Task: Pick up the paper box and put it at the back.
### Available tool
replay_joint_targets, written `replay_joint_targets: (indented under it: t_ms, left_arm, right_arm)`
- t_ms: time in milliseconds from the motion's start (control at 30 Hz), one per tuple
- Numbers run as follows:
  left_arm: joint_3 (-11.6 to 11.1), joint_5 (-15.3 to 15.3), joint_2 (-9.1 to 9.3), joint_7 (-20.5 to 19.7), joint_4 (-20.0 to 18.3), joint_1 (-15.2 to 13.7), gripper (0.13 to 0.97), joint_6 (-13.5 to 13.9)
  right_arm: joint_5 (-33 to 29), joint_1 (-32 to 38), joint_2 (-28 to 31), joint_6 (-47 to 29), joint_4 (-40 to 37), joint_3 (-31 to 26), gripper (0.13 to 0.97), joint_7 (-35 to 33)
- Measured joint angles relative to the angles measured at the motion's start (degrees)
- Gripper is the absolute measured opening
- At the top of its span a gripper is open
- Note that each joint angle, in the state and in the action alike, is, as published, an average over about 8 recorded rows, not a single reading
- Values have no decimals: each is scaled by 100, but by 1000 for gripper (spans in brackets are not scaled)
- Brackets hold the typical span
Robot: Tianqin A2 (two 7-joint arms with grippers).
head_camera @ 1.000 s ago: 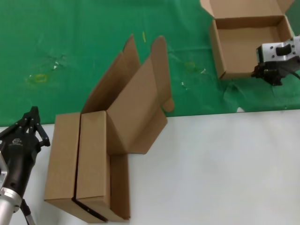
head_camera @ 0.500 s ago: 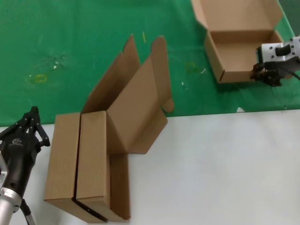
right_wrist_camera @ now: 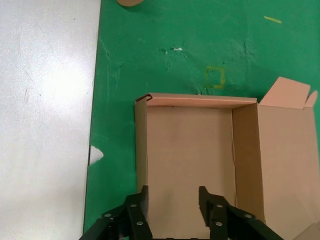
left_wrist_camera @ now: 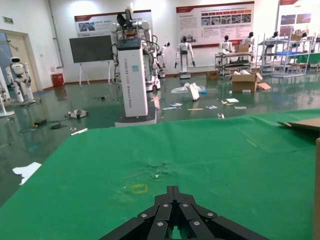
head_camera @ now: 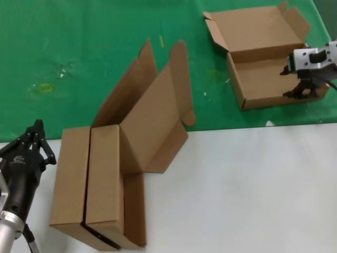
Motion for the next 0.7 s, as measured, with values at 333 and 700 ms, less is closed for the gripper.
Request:
replay_joint_targets:
  t_ms: [333, 700]
  left_arm:
    - [0, 0, 0, 0, 0, 0, 155, 0]
    - [0, 0, 0, 0, 0, 0, 235, 0]
  right_arm:
    - [0, 0, 0, 0, 0, 0, 466, 0]
    - [0, 0, 0, 0, 0, 0, 710, 0]
